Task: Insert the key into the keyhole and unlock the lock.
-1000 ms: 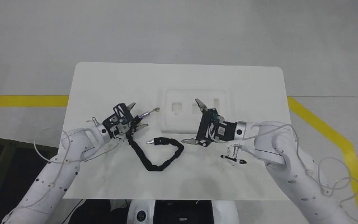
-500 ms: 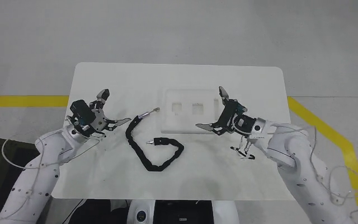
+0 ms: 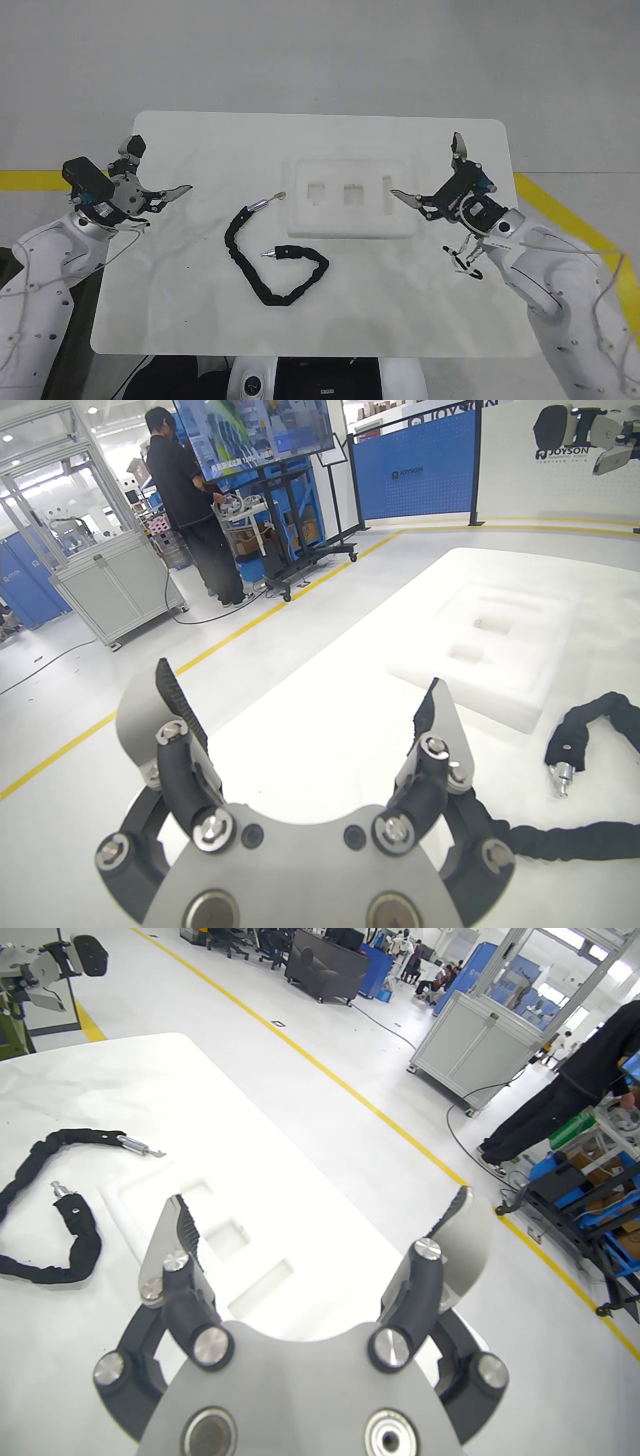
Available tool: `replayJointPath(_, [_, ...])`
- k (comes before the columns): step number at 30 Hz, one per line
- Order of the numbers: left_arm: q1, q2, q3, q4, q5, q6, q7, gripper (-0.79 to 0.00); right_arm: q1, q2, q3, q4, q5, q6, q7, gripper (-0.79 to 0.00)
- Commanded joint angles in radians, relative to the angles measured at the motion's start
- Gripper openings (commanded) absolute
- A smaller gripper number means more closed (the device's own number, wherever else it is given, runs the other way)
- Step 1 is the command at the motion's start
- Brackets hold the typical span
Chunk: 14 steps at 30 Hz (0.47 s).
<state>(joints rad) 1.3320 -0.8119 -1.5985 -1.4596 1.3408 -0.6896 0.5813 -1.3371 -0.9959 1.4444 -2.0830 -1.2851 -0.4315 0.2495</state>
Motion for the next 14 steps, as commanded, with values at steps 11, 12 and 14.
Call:
replayJointPath(11, [-0.003,-0.003,-0.004,0.006,-0.012,-0.005,0.012,-0.001,-0.014,0.000,0.038,-0.023,-0.004,0.046,0.041,0.000])
replayJointPath(12, [-0.003,-0.003,-0.004,0.006,-0.012,-0.005,0.012,0.000,-0.014,0.000,0.038,-0.023,-0.004,0.046,0.041,0.000])
replayJointPath(14, [-0.003,-0.003,-0.004,0.006,-0.012,-0.005,0.012,-0.001,-0.014,0.000,0.038,-0.023,-0.003,0.046,0.041,0.000])
